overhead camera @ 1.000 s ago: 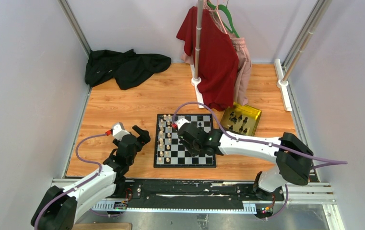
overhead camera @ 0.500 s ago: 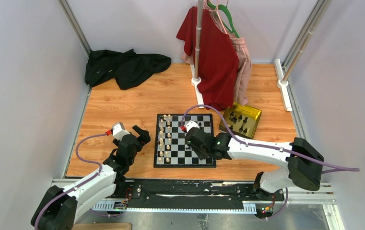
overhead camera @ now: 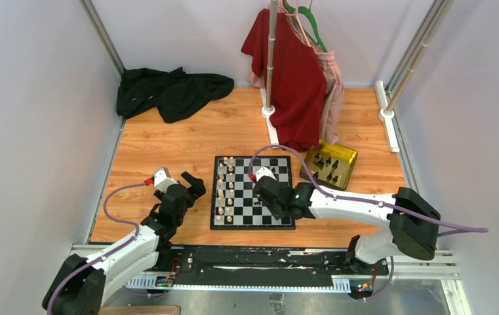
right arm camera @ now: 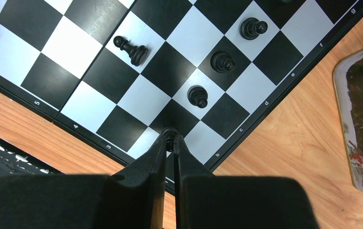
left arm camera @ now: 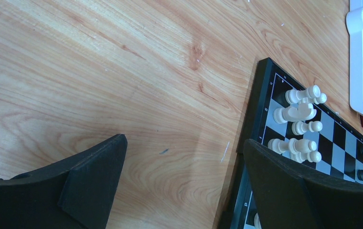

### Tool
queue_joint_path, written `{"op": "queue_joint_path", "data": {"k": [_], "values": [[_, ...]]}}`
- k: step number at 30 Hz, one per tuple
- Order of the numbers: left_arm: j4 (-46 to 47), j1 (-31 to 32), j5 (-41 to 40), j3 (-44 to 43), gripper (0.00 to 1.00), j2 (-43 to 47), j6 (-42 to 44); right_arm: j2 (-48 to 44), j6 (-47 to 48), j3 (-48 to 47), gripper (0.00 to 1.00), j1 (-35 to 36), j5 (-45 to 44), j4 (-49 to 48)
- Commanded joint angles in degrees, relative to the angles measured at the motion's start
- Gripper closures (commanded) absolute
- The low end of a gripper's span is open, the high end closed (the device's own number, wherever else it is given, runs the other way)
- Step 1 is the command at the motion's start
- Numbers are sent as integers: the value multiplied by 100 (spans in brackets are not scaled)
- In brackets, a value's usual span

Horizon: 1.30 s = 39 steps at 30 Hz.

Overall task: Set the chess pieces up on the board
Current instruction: Place the chess piece on the chessboard.

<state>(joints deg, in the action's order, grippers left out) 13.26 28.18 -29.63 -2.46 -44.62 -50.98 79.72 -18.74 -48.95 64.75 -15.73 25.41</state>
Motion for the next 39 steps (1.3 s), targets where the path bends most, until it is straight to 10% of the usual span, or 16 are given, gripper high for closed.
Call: {"op": "queue_joint_path", "data": {"k": [1,39], "values": [[-72,-41,-68,53,0,-61,53,93,-50,47,94,-80,-159,146],[-159,-41,-1,48,0,114,71,140,-32,182,71,-243,89,-148]]}}
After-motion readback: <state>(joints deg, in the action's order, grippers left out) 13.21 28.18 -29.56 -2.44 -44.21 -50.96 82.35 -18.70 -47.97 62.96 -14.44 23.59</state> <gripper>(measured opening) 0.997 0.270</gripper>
